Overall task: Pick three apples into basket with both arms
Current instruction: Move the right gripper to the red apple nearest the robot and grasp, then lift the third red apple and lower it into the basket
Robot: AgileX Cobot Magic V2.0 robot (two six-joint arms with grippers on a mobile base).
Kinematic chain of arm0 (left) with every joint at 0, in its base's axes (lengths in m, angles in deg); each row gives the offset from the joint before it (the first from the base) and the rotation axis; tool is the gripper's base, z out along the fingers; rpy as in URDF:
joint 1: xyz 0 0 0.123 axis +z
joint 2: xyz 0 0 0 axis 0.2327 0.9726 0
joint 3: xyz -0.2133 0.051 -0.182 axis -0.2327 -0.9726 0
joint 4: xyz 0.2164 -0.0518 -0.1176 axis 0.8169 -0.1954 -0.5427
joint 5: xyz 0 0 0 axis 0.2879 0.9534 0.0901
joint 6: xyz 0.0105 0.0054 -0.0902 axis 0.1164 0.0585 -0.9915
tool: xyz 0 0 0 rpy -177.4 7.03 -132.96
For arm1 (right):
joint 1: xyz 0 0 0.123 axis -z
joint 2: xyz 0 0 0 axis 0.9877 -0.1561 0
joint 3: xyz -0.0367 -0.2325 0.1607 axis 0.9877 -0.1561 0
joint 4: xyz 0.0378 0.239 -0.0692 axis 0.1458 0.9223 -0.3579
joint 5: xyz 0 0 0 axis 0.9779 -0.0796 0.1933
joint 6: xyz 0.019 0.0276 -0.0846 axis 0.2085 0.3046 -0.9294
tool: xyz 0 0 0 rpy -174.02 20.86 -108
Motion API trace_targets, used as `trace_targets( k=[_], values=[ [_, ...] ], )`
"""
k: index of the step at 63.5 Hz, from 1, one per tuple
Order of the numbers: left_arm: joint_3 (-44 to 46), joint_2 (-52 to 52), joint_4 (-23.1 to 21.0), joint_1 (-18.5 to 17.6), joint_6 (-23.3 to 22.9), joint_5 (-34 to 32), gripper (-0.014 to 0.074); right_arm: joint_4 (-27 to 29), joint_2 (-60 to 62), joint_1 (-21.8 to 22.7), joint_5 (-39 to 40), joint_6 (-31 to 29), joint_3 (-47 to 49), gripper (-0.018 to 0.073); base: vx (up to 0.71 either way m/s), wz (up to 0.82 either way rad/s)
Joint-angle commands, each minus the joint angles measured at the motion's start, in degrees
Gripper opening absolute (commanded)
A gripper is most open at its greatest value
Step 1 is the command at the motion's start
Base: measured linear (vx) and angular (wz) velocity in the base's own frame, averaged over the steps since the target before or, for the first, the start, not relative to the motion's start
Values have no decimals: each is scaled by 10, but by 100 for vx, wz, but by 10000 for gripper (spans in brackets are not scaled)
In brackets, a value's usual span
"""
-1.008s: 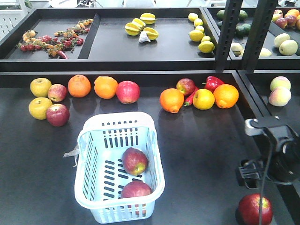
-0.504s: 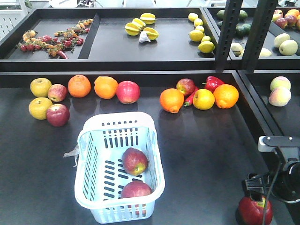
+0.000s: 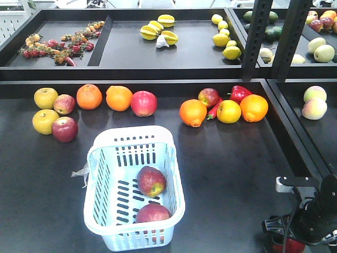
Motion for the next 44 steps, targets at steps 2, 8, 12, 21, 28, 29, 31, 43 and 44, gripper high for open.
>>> trace_targets(
  k=[2,8,12,21,28,29,31,43,44],
  values=[
    [17,0,1,1,-4,-36,540,5,11,5,15,-2,10,544,0,0],
    [17,0,1,1,-4,-36,540,8,13,5,14,-2,10,457,0,0],
    [17,0,1,1,-4,-36,540,10,16,5,9,-2,10,395,0,0],
    [17,0,1,1,-4,-36,540,24,47,5,-19,-2,10,319,0,0],
    [17,0,1,1,-4,-36,540,44,102,4,-49,-19,10,317,0,0],
    [17,0,1,1,-4,-36,540,49,111,3,-52,-23,10,317,0,0],
    [17,0,1,1,-4,-36,540,61,136,-1,-59,-34,10,317,0,0],
    [17,0,1,1,-4,-36,540,145,278,-67,-79,-63,11,317,0,0],
    [17,0,1,1,-4,-36,540,152,288,-79,-79,-65,11,317,0,0]
  ],
)
